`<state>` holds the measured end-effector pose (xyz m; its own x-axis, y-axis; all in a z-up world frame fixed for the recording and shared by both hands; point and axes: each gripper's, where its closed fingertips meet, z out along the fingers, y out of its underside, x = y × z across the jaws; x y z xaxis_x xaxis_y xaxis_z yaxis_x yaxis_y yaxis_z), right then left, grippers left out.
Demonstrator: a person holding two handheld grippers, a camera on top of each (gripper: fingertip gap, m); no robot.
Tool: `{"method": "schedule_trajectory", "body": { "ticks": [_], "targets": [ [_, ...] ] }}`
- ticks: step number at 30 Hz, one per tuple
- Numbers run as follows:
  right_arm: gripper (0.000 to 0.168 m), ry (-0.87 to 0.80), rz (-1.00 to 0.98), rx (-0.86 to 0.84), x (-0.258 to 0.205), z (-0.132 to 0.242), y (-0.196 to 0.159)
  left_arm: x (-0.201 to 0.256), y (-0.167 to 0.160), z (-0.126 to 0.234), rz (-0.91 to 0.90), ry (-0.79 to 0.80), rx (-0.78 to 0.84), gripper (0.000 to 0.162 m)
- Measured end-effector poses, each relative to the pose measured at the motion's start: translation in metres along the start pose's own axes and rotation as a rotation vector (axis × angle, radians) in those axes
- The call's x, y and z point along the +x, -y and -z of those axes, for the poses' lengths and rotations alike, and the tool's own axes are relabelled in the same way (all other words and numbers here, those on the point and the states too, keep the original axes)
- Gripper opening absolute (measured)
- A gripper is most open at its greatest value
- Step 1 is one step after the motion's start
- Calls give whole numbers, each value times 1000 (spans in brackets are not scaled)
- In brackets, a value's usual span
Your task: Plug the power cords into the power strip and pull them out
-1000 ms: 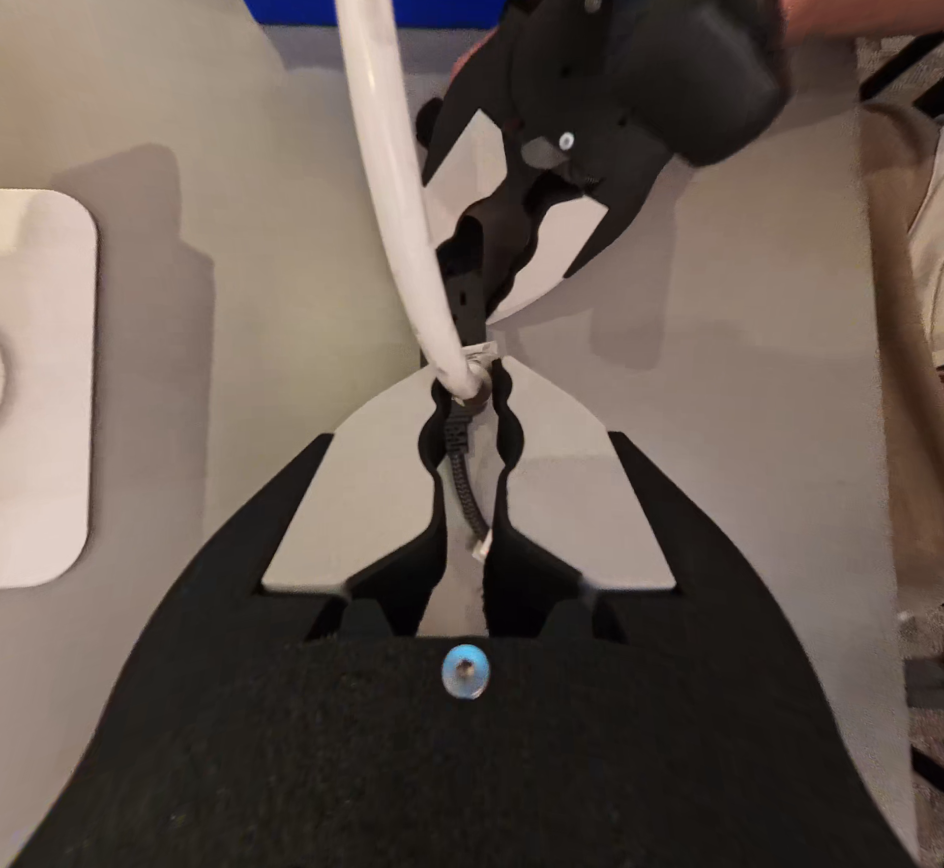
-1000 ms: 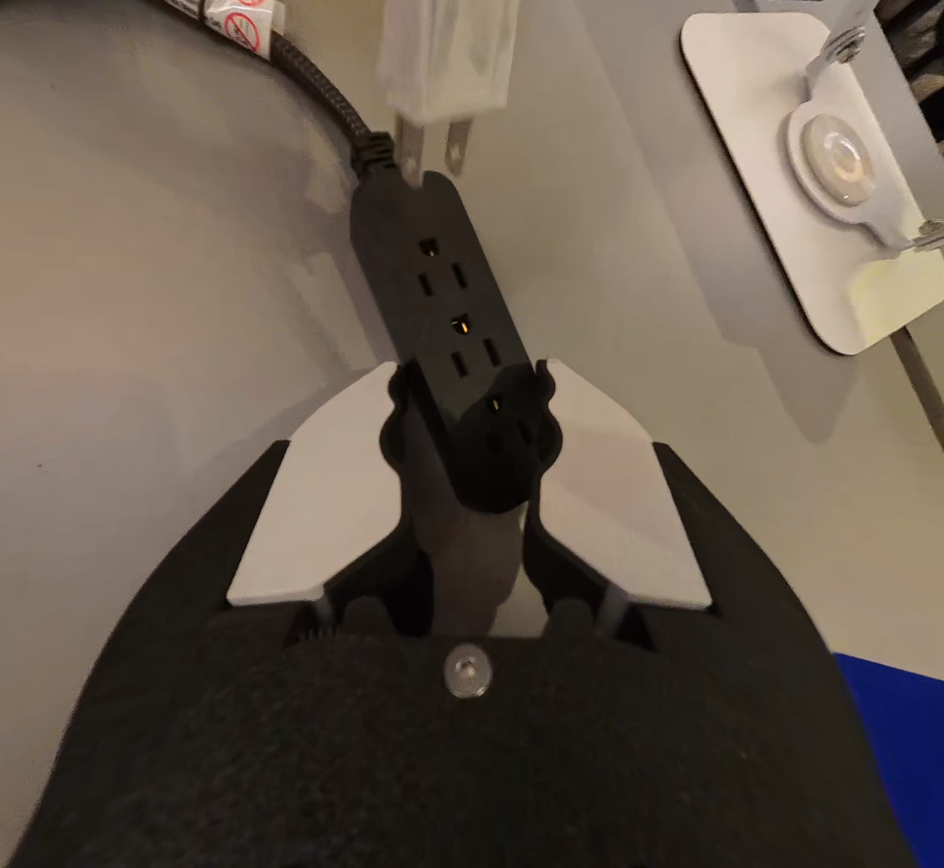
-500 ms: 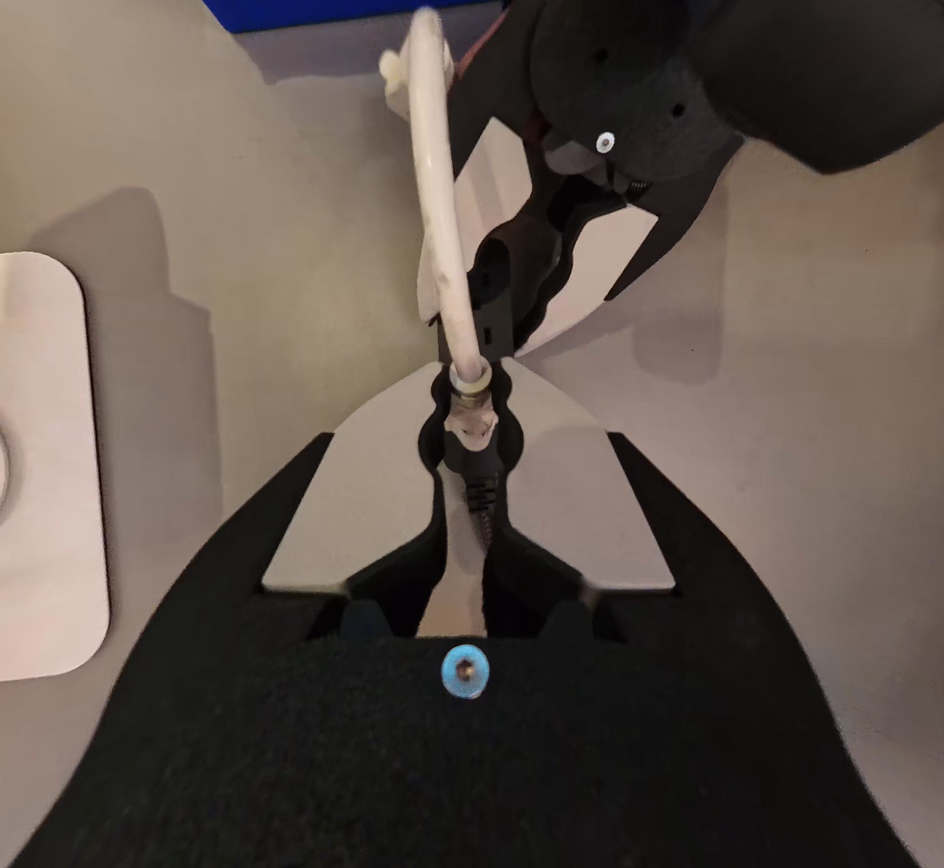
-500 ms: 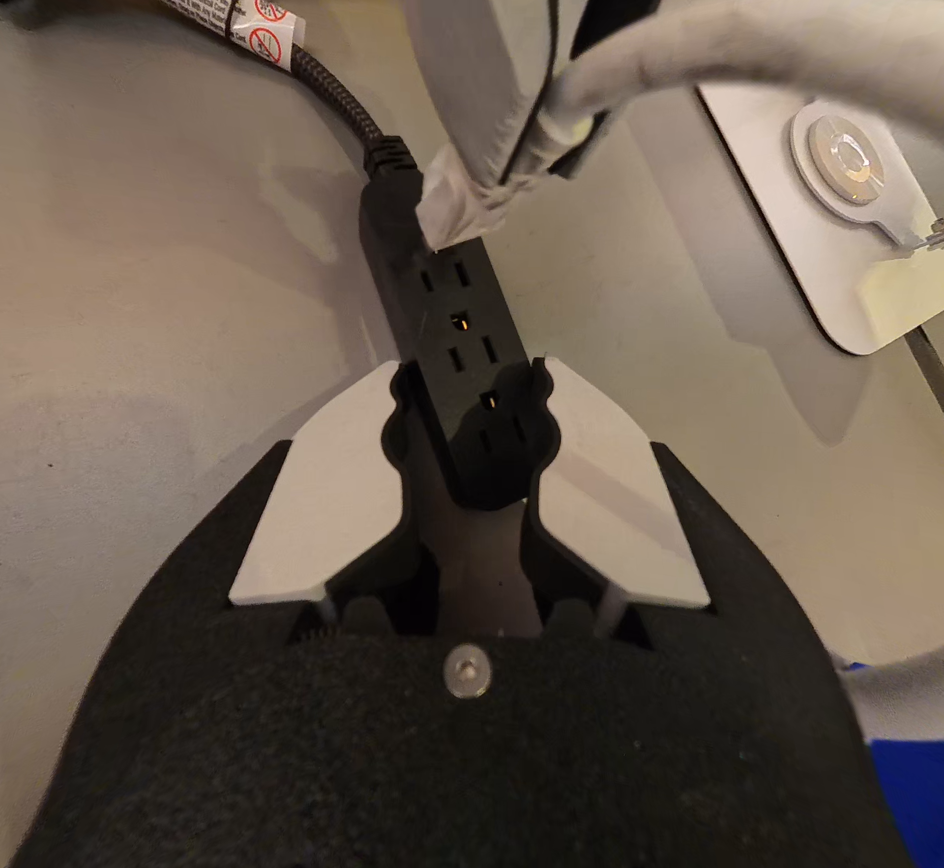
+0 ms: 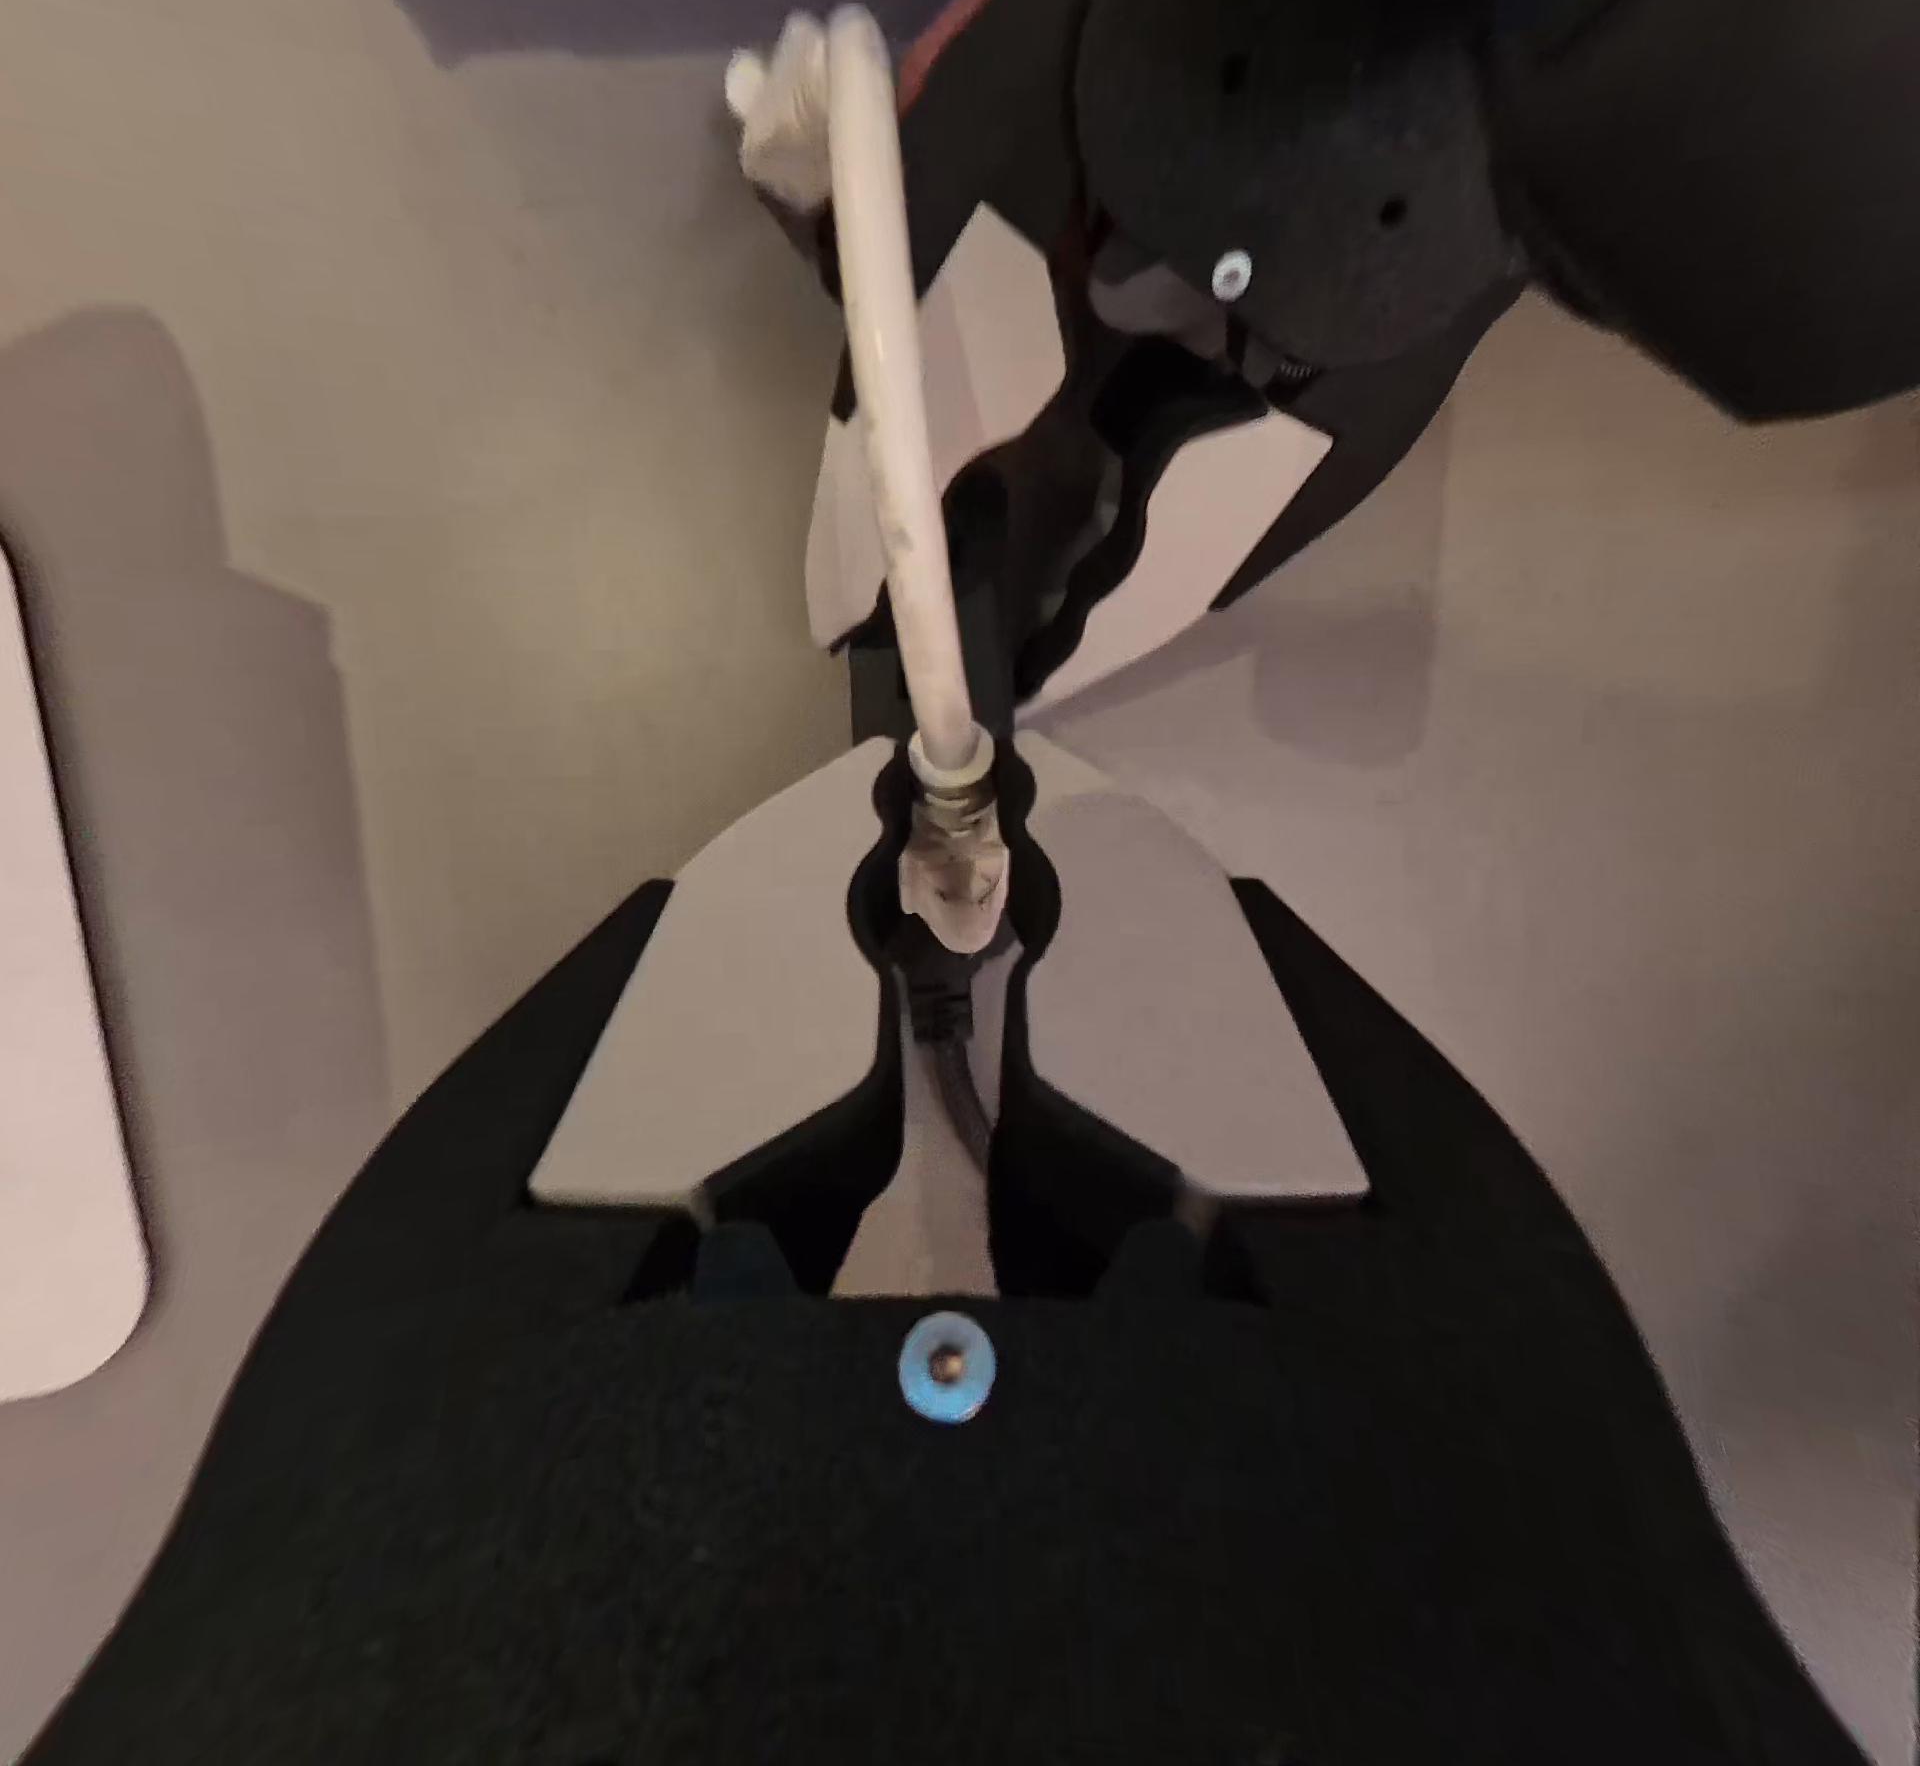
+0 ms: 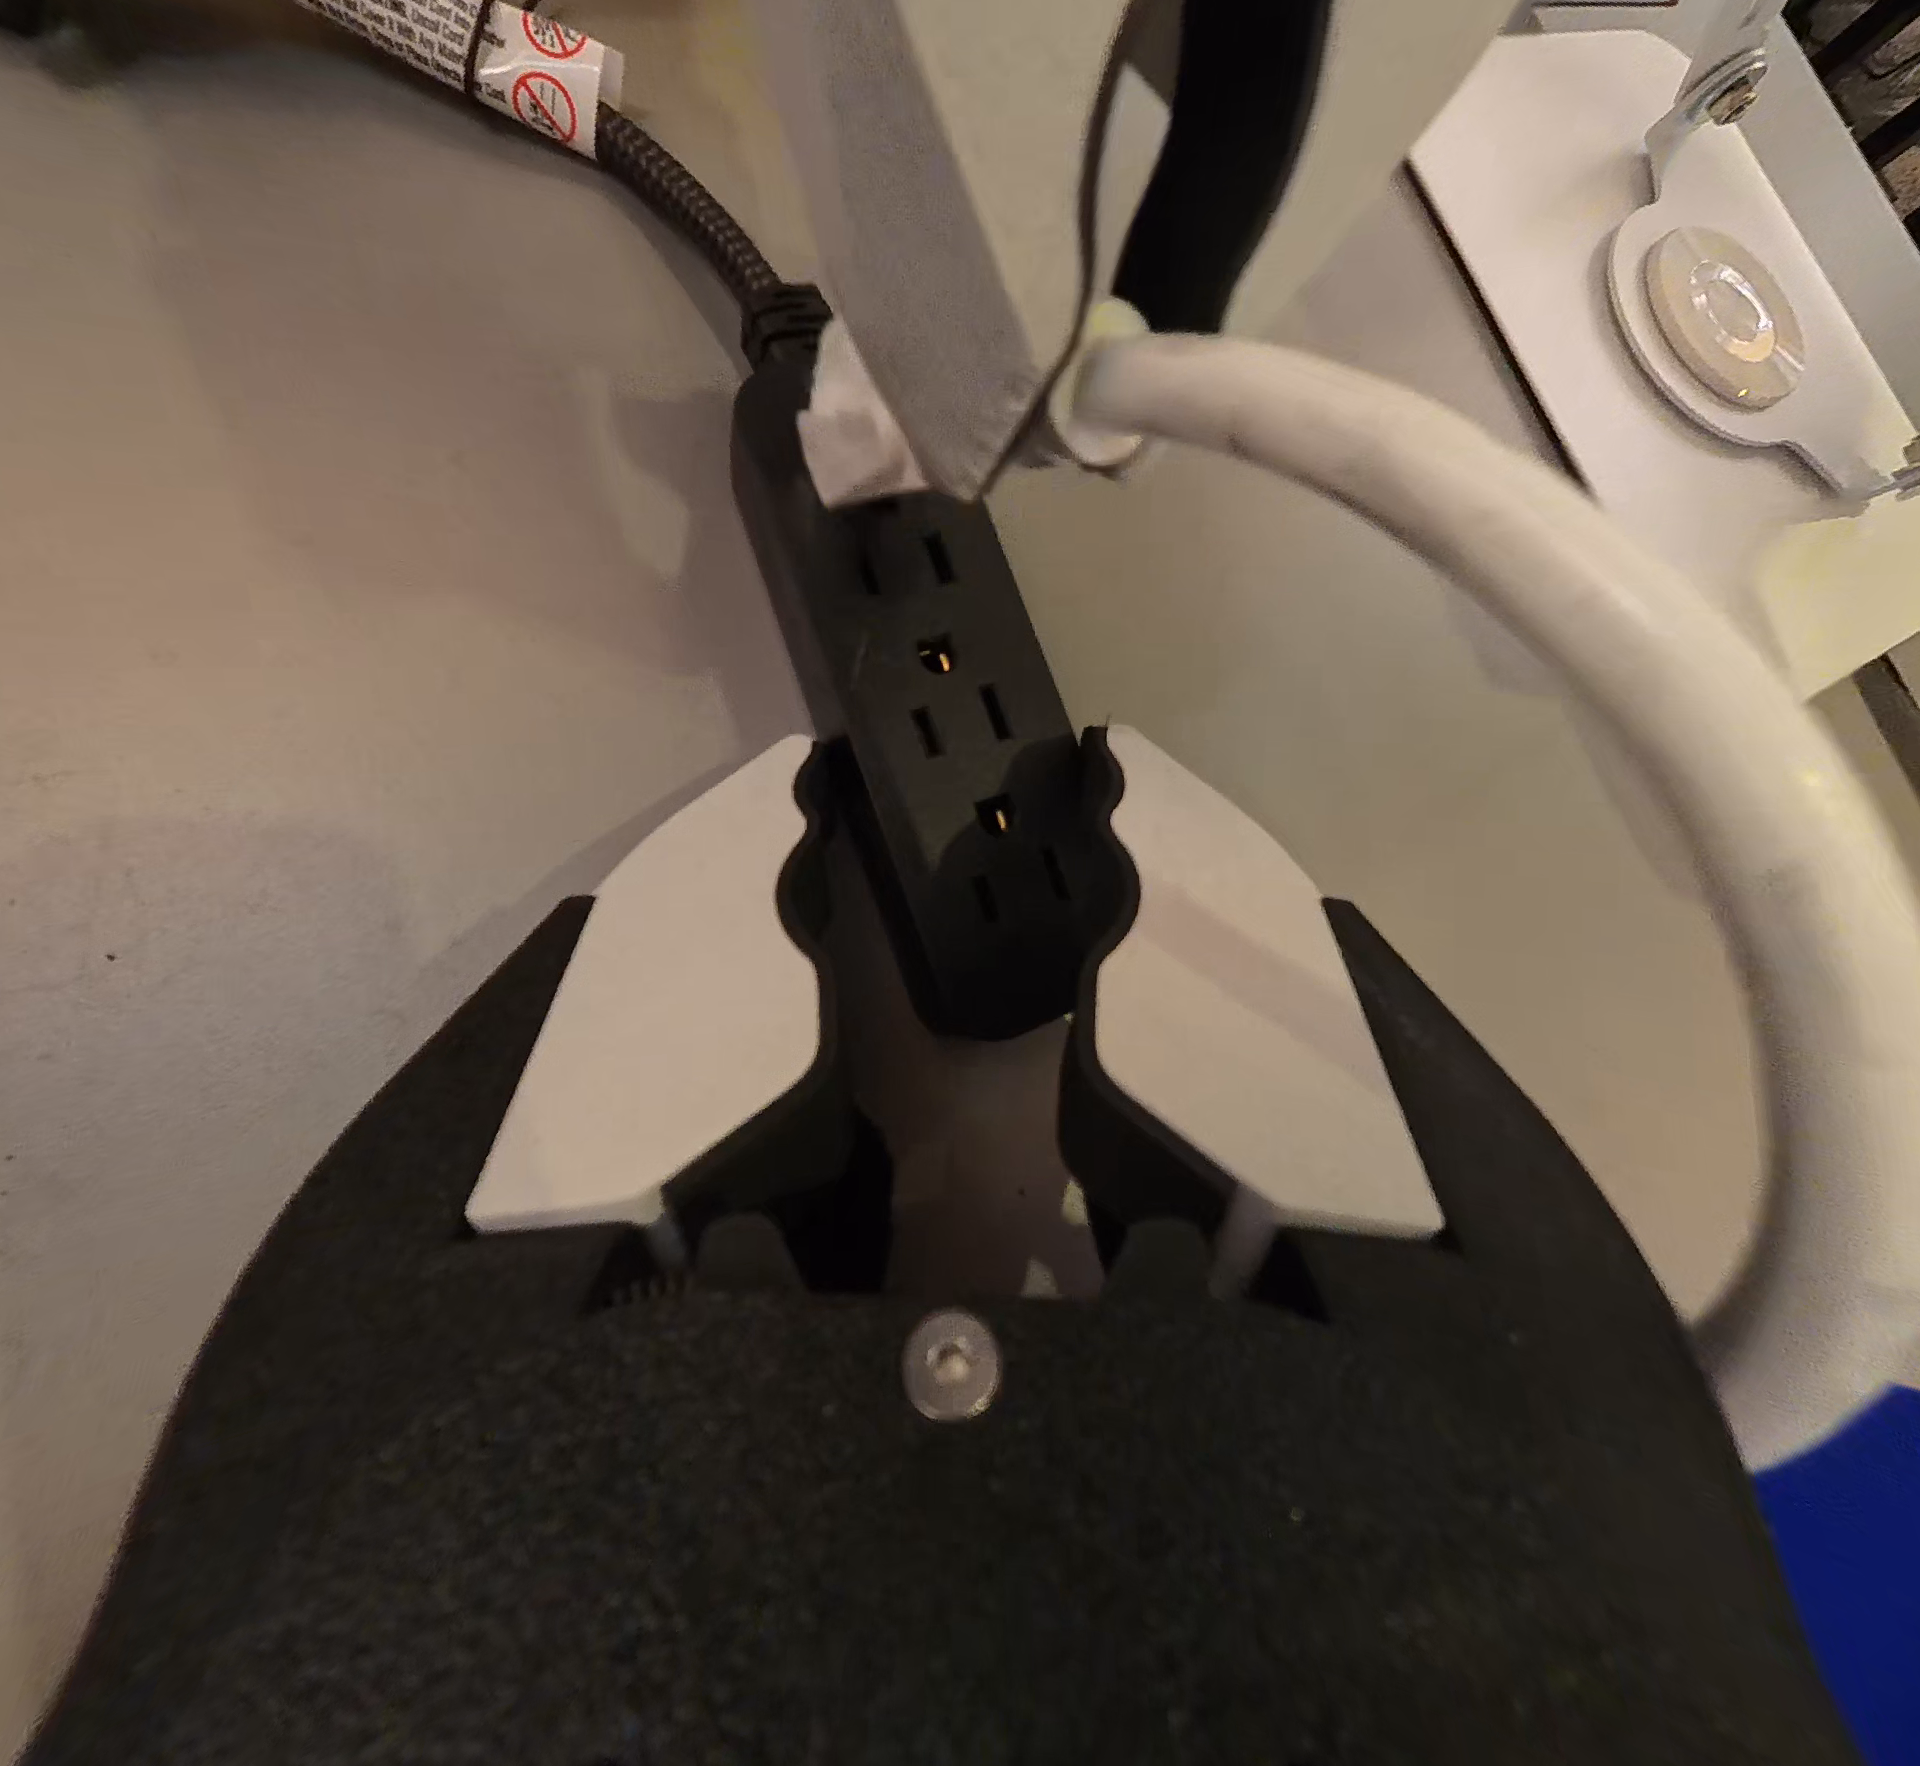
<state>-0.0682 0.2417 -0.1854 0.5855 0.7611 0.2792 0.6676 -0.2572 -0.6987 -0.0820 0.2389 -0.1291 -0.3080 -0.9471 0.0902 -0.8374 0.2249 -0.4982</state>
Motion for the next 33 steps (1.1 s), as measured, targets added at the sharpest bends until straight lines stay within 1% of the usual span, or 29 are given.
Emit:
{"method": "schedule_trajectory", "body": {
  "ticks": [3, 7, 13, 14, 17, 22, 24, 26, 29, 31, 33],
  "targets": [
    [47, 0, 1, 0, 0, 0, 0, -4, -8, 3, -24, 31, -163, 15],
    [47, 2, 0, 1, 0, 0, 0, -6, -15, 5, -43, 25, -345, 15],
    [47, -1, 4, -2, -1, 1, 0, -20, -37, 8, -87, 86, -665, 16],
    [47, -1, 4, 0, -1, 1, 0, -22, -37, 8, -93, 84, -698, 15],
    [47, 0, 1, 2, -1, 1, 0, -40, -30, 14, -161, 164, -722, 15],
    [46, 0, 0, 2, -1, 1, 0, -41, -5, 28, -91, 214, -585, 15],
    [46, -1, -1, 2, -1, 1, 0, -38, 8, 32, -59, 242, -483, 15],
    [46, 0, -5, 5, -1, 1, 0, -29, 26, 34, 20, 211, -317, 14],
    [46, 4, -13, 11, -1, 1, 0, -18, 47, 38, 175, 109, -60, 14],
    [46, 2, -13, 11, -1, 1, 0, -14, 47, 34, 234, 61, 16, 14],
    [46, -2, -15, 11, 0, 2, 0, -8, 38, 26, 224, 50, 14, 14]
  ]
}}
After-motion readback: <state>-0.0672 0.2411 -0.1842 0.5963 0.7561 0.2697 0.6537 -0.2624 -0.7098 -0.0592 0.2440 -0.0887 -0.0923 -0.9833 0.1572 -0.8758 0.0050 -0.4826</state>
